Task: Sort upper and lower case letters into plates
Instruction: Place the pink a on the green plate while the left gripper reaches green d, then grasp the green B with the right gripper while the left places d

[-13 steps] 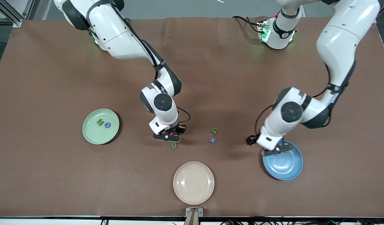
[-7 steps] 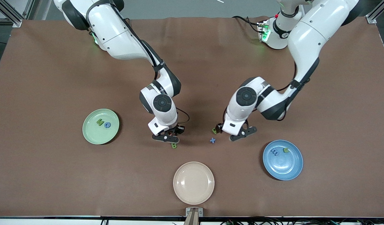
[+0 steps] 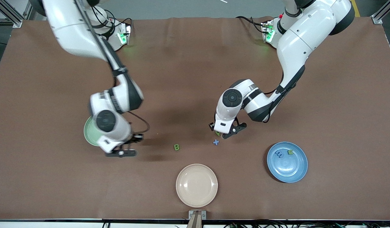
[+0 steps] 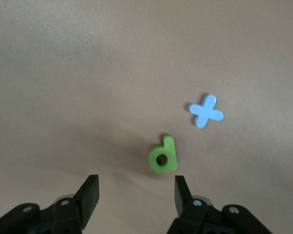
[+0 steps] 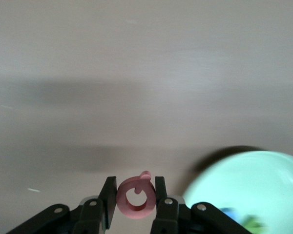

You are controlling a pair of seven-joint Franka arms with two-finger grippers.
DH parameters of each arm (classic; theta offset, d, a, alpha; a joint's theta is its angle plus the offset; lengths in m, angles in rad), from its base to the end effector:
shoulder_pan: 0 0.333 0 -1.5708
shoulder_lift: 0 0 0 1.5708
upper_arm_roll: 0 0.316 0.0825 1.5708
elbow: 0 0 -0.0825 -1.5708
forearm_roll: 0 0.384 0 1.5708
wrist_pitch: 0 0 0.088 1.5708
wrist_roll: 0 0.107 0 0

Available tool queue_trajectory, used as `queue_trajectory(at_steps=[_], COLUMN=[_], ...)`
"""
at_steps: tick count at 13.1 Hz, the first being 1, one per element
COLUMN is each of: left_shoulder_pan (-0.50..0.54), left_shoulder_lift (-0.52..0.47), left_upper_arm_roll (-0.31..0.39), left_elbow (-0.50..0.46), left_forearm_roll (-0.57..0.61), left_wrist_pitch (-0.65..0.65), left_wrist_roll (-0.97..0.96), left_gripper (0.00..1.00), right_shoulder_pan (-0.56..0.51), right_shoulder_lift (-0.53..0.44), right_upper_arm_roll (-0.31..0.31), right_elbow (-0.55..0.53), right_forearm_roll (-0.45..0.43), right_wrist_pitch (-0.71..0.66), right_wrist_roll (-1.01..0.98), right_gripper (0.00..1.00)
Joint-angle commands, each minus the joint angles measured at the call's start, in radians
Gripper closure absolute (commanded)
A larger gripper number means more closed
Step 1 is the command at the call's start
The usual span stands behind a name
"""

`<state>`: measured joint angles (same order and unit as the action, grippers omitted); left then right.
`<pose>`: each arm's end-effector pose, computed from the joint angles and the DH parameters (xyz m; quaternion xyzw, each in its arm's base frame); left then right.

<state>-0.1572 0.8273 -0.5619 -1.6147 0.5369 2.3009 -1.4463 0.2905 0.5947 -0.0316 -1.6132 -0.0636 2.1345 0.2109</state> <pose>0.5573 -0.4059 0.1934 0.9669 0.2548 0.0013 0.0102 0.6604 0.1748 0.2735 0.9977 0.0443 -0.0274 0.0427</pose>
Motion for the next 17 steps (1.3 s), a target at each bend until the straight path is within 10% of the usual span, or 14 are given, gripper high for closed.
queue_trajectory(at_steps=[1, 10, 11, 12, 15, 17], left_shoulder_pan=[-0.083, -0.085, -0.085, -0.082, -0.070, -0.045], left_shoulder_lift=[0.035, 0.067, 0.066, 0.062, 0.053, 0.027], left_upper_arm_roll=[0.075, 0.086, 0.088, 0.088, 0.088, 0.088], left_elbow=[0.081, 0.090, 0.090, 0.091, 0.092, 0.092], left_forearm_roll=[0.000, -0.002, -0.002, -0.002, 0.015, 0.017], left_wrist_pitch=[-0.005, 0.049, 0.049, 0.049, 0.049, 0.038], left_wrist_roll=[-0.039, -0.039, -0.036, -0.023, -0.020, 0.015], left_gripper=[0.32, 0.43, 0.50, 0.65, 0.99, 0.99], right_shoulder_pan=[-0.118, -0.273, -0.278, -0.278, -0.248, -0.187], right_shoulder_lift=[-0.107, -0.122, -0.122, -0.124, -0.150, -0.145], right_upper_arm_roll=[0.025, 0.025, 0.027, 0.027, 0.036, 0.041], right_elbow=[-0.170, -0.421, -0.419, -0.415, -0.329, -0.216], right_forearm_roll=[-0.004, -0.002, -0.002, -0.002, 0.004, 0.076], right_wrist_pitch=[0.028, 0.291, 0.286, 0.283, 0.146, 0.032], right_wrist_roll=[-0.201, -0.384, -0.383, -0.381, -0.346, -0.227], right_gripper=[1.00, 1.00, 0.88, 0.10, 0.00, 0.00])
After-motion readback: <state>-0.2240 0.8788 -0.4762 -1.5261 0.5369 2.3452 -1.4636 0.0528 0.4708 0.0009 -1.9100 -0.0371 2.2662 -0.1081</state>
